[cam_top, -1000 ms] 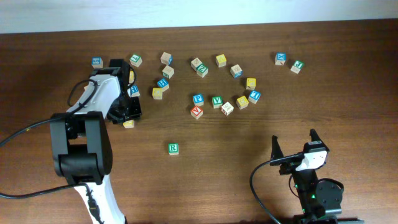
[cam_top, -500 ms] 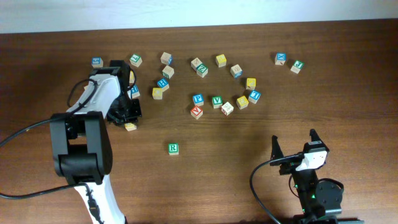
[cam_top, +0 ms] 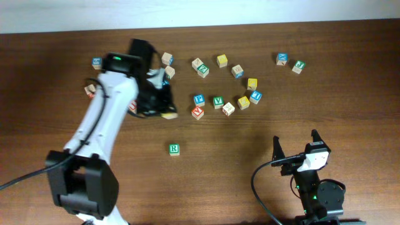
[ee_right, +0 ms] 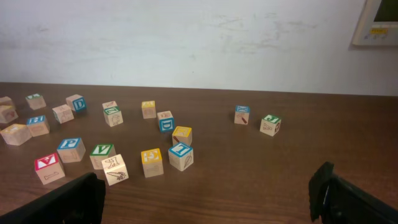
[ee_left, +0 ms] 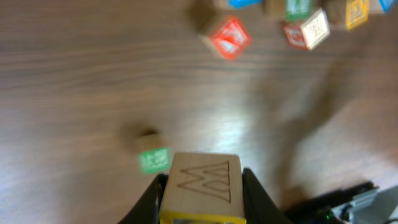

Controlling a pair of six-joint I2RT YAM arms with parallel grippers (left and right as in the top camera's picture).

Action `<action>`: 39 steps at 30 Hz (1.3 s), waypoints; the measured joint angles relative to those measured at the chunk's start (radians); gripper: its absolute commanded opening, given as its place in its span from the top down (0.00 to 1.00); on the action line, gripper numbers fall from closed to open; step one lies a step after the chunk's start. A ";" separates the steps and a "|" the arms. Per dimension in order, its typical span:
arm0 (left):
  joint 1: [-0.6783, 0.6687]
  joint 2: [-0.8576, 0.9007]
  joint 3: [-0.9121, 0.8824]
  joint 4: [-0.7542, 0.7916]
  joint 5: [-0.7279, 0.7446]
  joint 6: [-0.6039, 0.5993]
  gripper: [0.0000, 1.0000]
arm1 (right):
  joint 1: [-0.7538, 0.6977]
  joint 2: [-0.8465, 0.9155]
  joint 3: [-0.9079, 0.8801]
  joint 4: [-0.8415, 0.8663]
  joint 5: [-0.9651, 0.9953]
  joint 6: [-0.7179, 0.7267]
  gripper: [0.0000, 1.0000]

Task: Spell out RSS
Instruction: 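Carry the yellow S block and place it right of the R block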

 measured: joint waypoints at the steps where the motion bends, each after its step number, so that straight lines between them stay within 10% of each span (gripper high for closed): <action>1: -0.048 0.001 -0.029 0.034 -0.010 -0.031 0.78 | 0.000 0.001 0.000 0.000 0.000 -0.001 0.02; 11: -0.413 0.035 -0.358 0.353 -0.484 -0.479 0.74 | 0.000 0.001 0.000 0.000 0.000 -0.001 0.02; 28: -0.413 0.102 -0.386 0.405 -0.495 -0.442 0.72 | 0.000 0.001 0.000 0.000 0.000 -0.001 0.02; 32: -0.413 0.102 -0.386 0.406 -0.495 -0.402 0.41 | 0.000 0.001 0.000 0.000 0.000 0.000 0.02; 39: -0.404 0.102 -0.377 0.405 -0.493 -0.393 0.41 | 0.000 0.001 0.000 0.000 0.000 -0.001 0.02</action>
